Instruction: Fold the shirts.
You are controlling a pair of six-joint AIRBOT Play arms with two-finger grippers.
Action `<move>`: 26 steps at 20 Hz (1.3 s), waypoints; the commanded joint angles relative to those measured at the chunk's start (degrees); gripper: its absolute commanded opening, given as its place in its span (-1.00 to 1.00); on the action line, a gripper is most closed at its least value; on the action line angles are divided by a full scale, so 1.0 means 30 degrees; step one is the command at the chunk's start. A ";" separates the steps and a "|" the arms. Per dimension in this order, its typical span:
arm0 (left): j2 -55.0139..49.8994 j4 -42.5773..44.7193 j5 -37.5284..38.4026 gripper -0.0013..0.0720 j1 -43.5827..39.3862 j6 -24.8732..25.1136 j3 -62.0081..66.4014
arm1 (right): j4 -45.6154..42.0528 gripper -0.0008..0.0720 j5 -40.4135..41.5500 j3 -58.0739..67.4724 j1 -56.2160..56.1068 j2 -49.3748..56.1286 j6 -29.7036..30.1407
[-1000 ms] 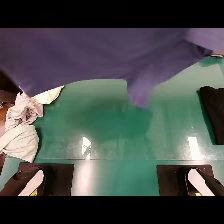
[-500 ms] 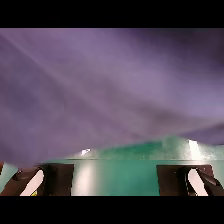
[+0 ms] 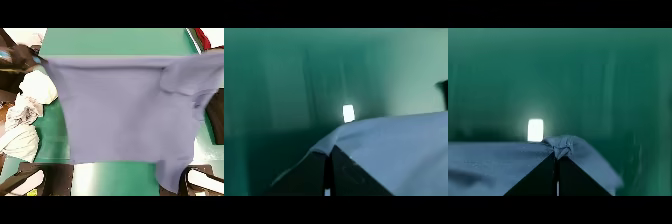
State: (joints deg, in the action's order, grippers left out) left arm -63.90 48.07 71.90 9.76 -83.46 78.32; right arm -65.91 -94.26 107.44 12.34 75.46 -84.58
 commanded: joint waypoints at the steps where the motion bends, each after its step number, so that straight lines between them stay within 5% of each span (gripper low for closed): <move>1: -0.4131 0.0066 -0.1523 -0.90 0.0015 0.1100 -0.1348 | -0.2477 -0.94 0.0073 -0.2667 -0.1770 0.3774 -0.0182; 7: -0.9209 -0.2106 -0.5144 -0.90 -0.0262 0.3789 0.2178 | -0.3417 -0.94 0.5610 -0.1705 -0.3111 0.7774 -0.0168; 13: -1.0316 -0.2018 -0.7082 -0.90 -0.0918 0.4473 0.4656 | -0.3599 -0.94 0.9136 0.1472 -0.3104 0.8480 -0.0168; 19: -1.0324 -0.0488 -0.3475 -0.90 -0.1239 0.4699 0.4663 | -0.3592 -0.95 0.7883 0.0576 -0.3228 0.8306 -0.0168; 26: -1.0316 0.2521 -0.2164 -0.90 -0.2448 0.3395 0.0678 | -0.3614 -0.95 0.8444 -0.7694 -0.3206 0.4932 -0.0175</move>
State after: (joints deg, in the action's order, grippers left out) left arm -94.83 52.62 64.42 3.29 -71.11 84.93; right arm -77.01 -70.67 93.38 2.76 94.26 -85.10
